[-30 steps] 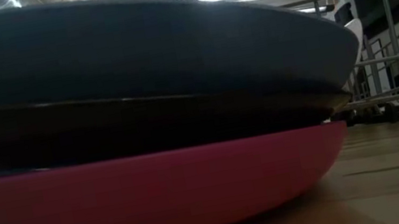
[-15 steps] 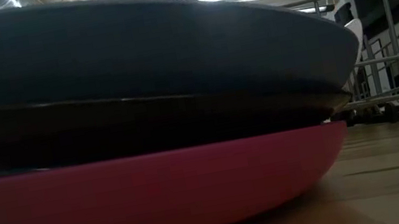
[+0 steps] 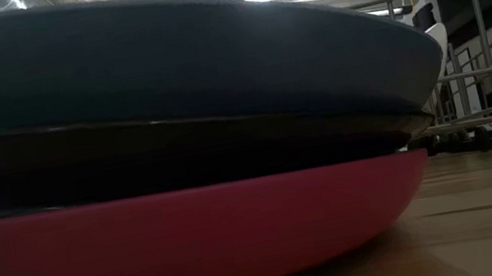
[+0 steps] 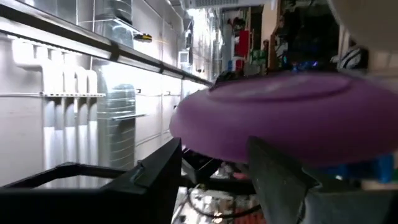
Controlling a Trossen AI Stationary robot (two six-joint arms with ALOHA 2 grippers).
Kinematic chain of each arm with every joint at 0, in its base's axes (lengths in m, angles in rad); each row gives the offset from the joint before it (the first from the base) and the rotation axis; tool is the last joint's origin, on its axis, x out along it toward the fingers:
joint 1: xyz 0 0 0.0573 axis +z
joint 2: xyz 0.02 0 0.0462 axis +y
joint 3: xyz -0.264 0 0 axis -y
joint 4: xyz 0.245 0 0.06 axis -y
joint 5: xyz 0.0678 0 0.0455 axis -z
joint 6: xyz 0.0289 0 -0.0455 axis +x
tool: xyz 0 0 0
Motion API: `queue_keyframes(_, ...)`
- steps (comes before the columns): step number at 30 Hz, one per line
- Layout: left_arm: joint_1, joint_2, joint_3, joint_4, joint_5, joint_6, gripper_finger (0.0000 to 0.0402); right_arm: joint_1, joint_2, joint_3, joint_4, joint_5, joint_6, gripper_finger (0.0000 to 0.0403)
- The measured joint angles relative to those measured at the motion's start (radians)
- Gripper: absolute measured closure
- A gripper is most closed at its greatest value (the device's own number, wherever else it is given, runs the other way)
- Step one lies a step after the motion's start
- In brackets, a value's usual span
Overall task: Sort dishes
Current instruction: Put the purple plate in the dish rack
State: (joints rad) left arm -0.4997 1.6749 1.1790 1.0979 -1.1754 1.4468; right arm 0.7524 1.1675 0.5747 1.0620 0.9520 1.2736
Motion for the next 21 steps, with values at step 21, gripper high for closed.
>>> queue_keyframes(21,0.052,0.0,0.0,0.014,0.17,0.261,0.0401,0.0,0.0,0.0,0.036,0.118,-0.05,0.0217)
